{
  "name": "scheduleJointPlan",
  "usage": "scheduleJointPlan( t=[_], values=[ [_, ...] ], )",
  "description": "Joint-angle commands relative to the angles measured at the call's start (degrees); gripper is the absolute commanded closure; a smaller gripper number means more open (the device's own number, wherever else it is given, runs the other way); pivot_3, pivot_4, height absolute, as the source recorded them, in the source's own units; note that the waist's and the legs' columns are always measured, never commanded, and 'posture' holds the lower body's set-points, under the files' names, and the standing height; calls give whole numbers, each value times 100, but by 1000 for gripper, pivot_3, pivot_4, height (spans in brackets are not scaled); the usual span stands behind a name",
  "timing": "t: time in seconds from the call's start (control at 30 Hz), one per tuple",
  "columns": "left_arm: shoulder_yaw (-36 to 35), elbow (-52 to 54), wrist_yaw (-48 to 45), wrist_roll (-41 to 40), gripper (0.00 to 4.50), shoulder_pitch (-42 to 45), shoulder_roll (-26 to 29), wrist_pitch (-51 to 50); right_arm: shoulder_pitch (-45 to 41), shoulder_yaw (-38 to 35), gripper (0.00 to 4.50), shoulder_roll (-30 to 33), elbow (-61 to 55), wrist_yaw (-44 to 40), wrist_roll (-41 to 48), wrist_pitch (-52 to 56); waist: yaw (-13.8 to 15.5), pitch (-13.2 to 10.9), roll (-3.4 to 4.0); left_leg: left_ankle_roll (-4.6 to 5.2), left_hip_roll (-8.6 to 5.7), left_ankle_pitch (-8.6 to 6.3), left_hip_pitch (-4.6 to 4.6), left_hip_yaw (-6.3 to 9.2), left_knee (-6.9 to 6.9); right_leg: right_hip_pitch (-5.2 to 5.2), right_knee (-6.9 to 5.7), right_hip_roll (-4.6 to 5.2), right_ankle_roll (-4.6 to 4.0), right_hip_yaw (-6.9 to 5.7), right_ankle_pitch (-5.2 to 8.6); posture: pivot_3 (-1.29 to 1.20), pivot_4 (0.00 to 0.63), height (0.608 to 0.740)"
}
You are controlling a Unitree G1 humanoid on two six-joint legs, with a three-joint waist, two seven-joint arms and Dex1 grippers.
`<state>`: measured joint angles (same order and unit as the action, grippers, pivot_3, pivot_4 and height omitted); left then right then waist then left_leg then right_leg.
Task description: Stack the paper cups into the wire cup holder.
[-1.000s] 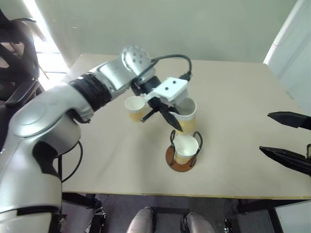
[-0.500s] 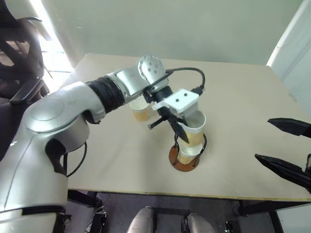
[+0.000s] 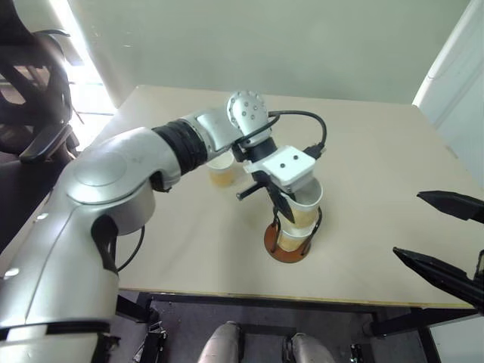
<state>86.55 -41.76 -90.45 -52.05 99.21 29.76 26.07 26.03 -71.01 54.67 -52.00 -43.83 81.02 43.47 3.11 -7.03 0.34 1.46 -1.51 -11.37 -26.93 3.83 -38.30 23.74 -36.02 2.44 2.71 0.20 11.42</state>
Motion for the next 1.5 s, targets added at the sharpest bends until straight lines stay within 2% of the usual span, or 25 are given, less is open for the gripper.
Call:
scheduleJointPlan(
  t=[0.03, 0.37, 0.7, 0.83, 1.13, 1.17, 1.5],
  values=[
    [21, -120, -205, 30, 4482, 75, -20, 147, 102, -243, 0, -36, -54, 78, 101, -210, 0, 0, 0, 0, 0, 0, -1, 0, 0, 0, 1, 0, 1, 0, 1, 0, 150, 740],
    [80, -339, -205, 147, 4482, -40, -147, 249, 362, -218, 0, -62, -100, 105, 27, -441, 8, 0, -1, 3, -2, -5, -7, -1, 1, 1, 5, 0, 23, 0, 4, 0, 150, 740],
    [-210, -386, -205, 87, 4482, -69, -241, -85, 578, -222, 0, -103, -122, 90, -62, -599, 8, -1, -1, 4, -6, -5, -6, -1, 2, 1, 5, 3, 23, 1, 8, 0, 150, 740],
    [-191, -283, -205, 50, 3551, -39, -186, -319, 618, -203, 0, -92, -121, 100, -99, -639, 8, -1, -1, 4, -8, -5, -6, -1, 2, 0, 5, 5, 24, 1, 9, 0, 150, 740],
    [-243, -271, -205, 27, 287, -34, -168, -469, 630, -134, 0, -59, -61, 62, -217, -691, 8, -1, -1, 4, -11, -5, -7, -1, 2, 0, 5, 7, 34, 2, 14, 0, 150, 740],
    [-257, -290, -205, 38, 47, -35, -176, -468, 631, -129, 0, -60, -58, 58, -226, -693, 8, -1, -1, 4, -11, -5, -7, -1, 2, 0, 5, 8, 34, 2, 14, 0, 150, 740],
    [-332, -223, -205, -126, 47, 59, -95, -602, 635, -85, 0, -53, -44, 46, -340, -699, 8, -1, -1, 5, -13, -5, -7, -1, 2, 0, 6, 9, 38, 2, 16, 0, 150, 740]
  ],
)
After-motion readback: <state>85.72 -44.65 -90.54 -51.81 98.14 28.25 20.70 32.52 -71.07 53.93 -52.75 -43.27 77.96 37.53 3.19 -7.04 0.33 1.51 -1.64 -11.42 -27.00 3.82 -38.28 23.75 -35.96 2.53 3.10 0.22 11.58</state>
